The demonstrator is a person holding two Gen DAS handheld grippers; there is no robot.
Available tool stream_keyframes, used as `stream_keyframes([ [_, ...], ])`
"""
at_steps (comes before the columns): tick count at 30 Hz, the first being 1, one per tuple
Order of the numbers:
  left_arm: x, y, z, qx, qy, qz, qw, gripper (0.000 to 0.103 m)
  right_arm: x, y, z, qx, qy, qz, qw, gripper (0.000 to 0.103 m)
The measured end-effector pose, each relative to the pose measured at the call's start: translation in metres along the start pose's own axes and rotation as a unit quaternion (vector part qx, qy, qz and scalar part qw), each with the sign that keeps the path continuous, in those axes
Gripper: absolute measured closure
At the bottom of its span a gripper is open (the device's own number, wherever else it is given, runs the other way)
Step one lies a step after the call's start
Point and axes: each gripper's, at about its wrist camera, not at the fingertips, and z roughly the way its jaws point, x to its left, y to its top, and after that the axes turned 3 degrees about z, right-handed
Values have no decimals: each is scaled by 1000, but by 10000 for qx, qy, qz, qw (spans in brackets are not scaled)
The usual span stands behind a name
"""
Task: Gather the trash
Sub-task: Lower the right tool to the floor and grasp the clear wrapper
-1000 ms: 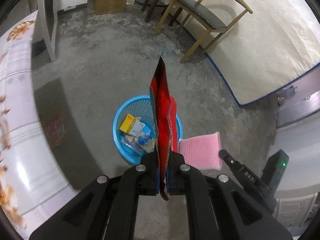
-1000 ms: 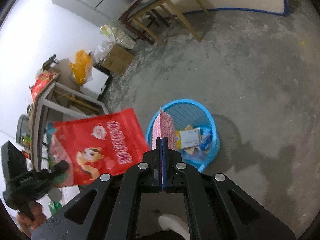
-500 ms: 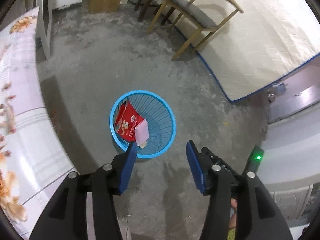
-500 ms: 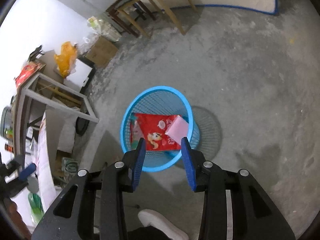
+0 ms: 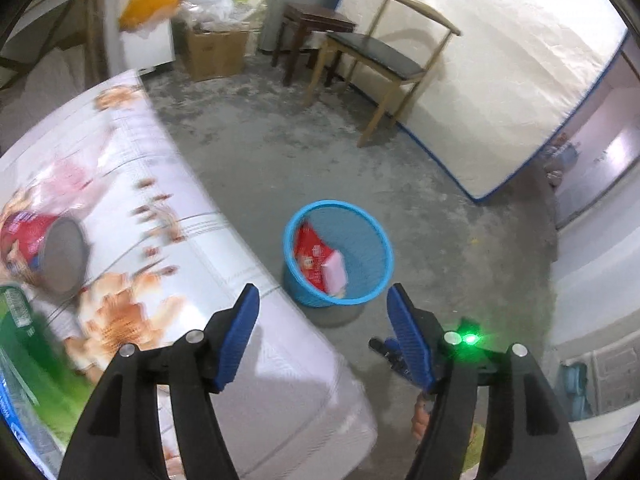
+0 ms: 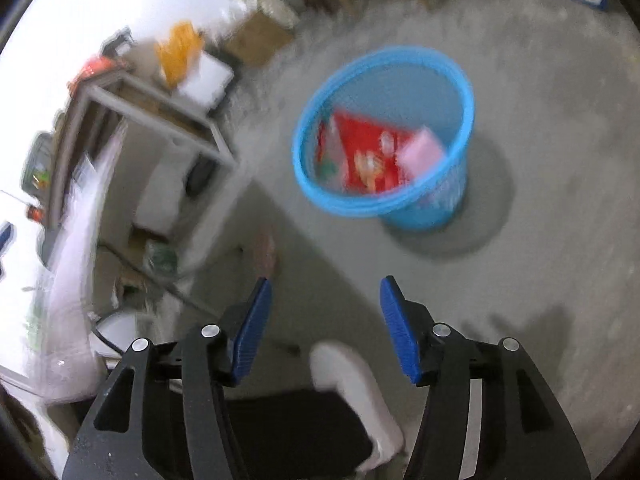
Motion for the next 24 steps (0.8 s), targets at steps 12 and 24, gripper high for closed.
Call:
stream_keyframes([
  [12,55,-13,-20,30,291,-337,9990,39,-5,-45,137,1356,85,139,9906,47],
  [24,99,-3,-95,-649,270,-731,9948,39,77,11,317,1643,1075,-51,9805,47],
])
